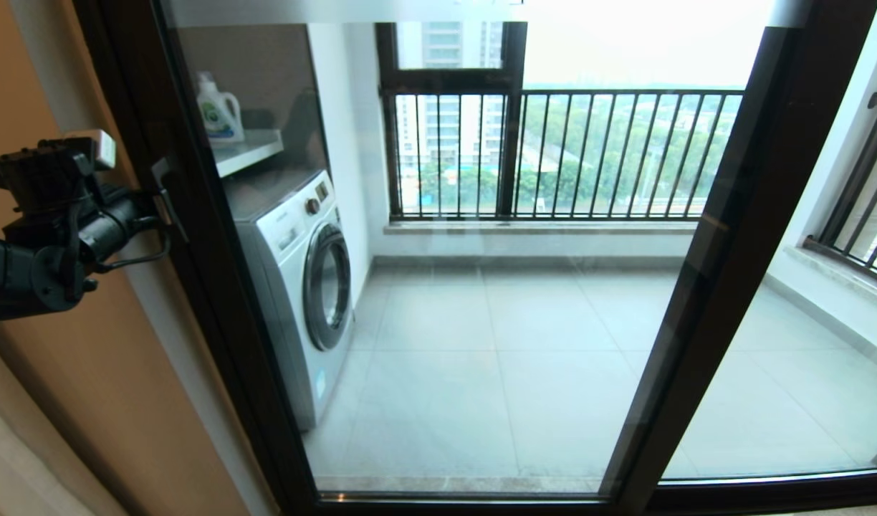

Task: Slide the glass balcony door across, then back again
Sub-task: Open the slid door

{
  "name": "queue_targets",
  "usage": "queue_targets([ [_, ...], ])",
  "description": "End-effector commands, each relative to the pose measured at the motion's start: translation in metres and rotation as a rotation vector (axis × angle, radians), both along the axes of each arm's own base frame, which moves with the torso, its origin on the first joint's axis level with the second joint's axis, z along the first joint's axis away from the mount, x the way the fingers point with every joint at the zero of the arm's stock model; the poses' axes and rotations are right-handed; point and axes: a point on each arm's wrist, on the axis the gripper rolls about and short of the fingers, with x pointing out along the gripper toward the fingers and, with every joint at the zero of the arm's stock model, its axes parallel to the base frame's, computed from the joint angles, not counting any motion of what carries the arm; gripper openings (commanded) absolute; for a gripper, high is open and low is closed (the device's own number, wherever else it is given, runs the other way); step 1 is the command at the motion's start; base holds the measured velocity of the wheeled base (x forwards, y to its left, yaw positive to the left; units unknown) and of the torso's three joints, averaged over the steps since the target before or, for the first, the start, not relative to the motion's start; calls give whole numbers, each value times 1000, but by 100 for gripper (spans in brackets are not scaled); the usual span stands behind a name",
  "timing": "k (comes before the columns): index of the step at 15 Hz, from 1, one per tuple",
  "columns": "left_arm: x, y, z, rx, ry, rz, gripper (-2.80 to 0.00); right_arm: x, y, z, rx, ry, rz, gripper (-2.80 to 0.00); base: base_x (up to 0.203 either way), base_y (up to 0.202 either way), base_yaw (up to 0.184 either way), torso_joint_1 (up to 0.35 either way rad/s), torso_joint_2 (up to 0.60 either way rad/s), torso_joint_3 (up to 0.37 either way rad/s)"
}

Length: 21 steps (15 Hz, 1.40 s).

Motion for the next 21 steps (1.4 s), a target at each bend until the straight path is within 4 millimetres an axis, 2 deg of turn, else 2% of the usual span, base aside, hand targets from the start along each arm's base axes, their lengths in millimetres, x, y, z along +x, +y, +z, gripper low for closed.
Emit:
queue_targets([
  [1,1,-70,3,1,-11,-174,-280,1,0,-3,0,12,0,-280,0,0,0,0,0,0],
  [21,-7,-98,8,-3,-23,-214,-280,1,0,-3,0,12,0,-280,0,0,0,0,0,0],
])
